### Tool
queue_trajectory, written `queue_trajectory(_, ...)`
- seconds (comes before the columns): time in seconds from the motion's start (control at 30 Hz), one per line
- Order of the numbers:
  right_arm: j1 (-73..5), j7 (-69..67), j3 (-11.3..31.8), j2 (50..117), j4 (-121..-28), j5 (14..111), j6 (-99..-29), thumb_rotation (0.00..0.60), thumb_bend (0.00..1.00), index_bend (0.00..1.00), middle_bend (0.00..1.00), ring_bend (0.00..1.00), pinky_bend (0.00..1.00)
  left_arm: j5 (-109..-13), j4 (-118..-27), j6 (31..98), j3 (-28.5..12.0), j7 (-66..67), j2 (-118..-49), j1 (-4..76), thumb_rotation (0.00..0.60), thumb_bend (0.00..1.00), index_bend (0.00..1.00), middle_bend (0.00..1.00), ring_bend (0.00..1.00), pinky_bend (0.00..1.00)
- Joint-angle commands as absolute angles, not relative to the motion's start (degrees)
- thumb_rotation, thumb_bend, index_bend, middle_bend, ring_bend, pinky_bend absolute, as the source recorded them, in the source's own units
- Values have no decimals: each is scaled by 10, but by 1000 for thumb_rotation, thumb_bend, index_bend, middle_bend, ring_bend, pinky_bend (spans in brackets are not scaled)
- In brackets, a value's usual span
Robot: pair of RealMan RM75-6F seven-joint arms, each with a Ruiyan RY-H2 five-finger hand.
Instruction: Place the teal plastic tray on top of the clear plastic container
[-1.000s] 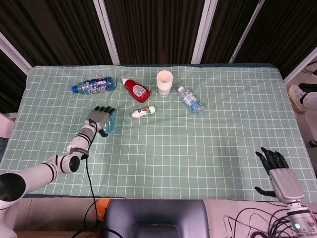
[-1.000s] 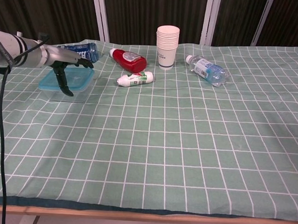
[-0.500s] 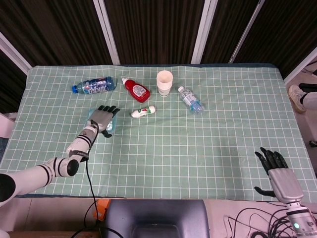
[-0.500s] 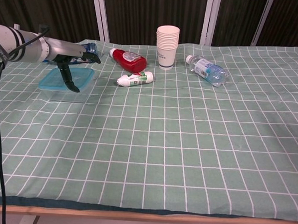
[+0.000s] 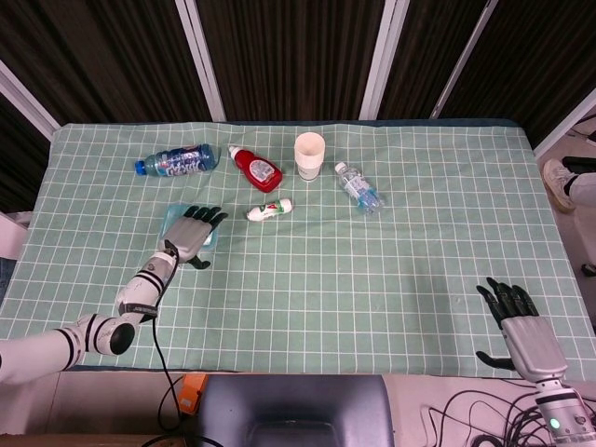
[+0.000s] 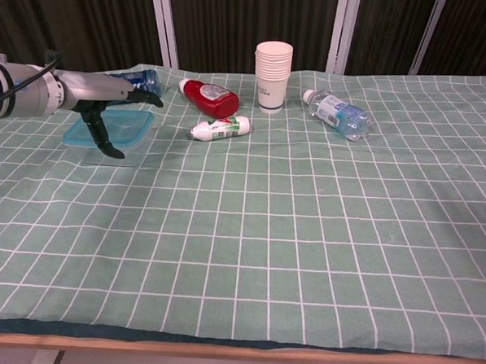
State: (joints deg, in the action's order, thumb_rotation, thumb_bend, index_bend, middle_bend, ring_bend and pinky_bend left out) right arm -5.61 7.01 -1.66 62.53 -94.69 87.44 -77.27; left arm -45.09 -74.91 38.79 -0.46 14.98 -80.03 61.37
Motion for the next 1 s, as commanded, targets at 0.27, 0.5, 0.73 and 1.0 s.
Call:
queue_trajectory(0.27,-57,69,-17,625,-947,875,-772,600,67,0,0,0,0,-460,-740,366,-13,143,-808,601,600,211,0,0,11,42)
queue_trajectory(0.5,-56,70,-17,625,-947,876,-773,600,67,0,0,0,0,-462,-729,355,-17,142,-813,597,600,209,0,0,14,42)
queue_trajectory(0.73,-57,70,-17,625,-947,875,-772,600,67,0,0,0,0,-457,-718,342,-19,143,-816,595,600,210,0,0,16,42)
queue_trajectory(1.0,-56,71,-18,625,-947,875,-773,600,67,0,0,0,0,-457,-723,340,-22,148,-813,594,600,211,0,0,16,42)
